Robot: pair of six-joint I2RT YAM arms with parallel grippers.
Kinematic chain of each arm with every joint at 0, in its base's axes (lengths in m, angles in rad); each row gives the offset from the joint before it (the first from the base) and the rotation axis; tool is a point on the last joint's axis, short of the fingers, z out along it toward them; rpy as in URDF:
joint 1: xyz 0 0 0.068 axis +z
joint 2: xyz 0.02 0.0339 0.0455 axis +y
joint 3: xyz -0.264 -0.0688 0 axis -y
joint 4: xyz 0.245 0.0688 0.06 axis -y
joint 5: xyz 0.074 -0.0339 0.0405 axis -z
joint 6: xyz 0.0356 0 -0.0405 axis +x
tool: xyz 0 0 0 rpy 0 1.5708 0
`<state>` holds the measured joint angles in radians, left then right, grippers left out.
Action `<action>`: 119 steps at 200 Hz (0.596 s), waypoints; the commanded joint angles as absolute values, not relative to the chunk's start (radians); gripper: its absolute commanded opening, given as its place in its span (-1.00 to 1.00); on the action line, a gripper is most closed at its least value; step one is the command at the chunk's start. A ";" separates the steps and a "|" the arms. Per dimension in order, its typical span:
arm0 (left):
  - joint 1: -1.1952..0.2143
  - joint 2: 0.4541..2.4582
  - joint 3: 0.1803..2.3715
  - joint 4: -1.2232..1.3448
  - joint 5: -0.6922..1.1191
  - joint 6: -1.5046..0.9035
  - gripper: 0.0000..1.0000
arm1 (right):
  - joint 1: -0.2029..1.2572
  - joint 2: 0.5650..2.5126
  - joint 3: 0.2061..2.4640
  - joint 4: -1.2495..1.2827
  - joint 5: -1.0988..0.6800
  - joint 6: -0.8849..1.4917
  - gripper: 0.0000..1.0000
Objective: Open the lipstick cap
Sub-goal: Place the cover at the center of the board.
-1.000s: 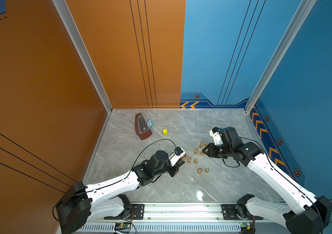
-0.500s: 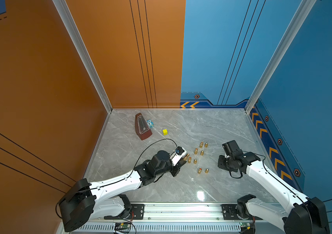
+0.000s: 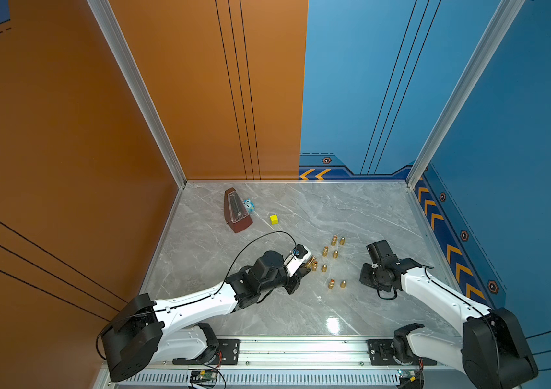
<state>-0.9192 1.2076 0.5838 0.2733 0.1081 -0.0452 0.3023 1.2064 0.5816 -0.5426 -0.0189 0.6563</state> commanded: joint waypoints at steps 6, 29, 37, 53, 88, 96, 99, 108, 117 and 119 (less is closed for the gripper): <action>-0.933 1.213 0.601 0.289 0.101 -0.050 -1.00 | 0.296 1.239 0.564 -0.494 -0.020 0.678 -0.58; -0.934 1.212 0.601 0.289 0.096 -0.048 -1.00 | 0.296 1.256 0.560 -0.492 -0.015 0.676 -0.58; -0.933 1.211 0.601 0.289 0.094 -0.048 -1.00 | 0.296 1.259 0.558 -0.492 -0.016 0.677 -0.57; -0.933 1.213 0.601 0.289 0.095 -0.046 -1.00 | 0.299 1.264 0.553 -0.495 -0.004 0.678 -0.58; -0.934 1.213 0.603 0.289 0.095 -0.044 -1.00 | 0.315 1.267 0.546 -0.499 0.014 0.680 -0.55; -0.933 1.213 0.601 0.289 0.094 -0.044 -1.00 | 0.321 1.267 0.545 -0.499 0.016 0.682 -0.54; -0.934 1.212 0.602 0.290 0.093 -0.044 -1.00 | 0.325 1.266 0.544 -0.499 0.018 0.683 -0.54; -0.934 1.211 0.601 0.290 0.091 -0.043 -1.00 | 0.334 1.266 0.544 -0.499 0.025 0.684 -0.53; -0.933 1.211 0.600 0.289 0.091 -0.044 -1.00 | 0.340 1.265 0.544 -0.499 0.029 0.687 -0.52; -0.934 1.210 0.601 0.289 0.091 -0.044 -1.00 | 0.342 1.265 0.544 -0.500 0.030 0.688 -0.52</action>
<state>-0.9241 1.2076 0.5838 0.2733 0.1078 -0.0452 0.3218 1.2514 0.5671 -0.4858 -0.0093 0.6636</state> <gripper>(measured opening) 0.208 0.236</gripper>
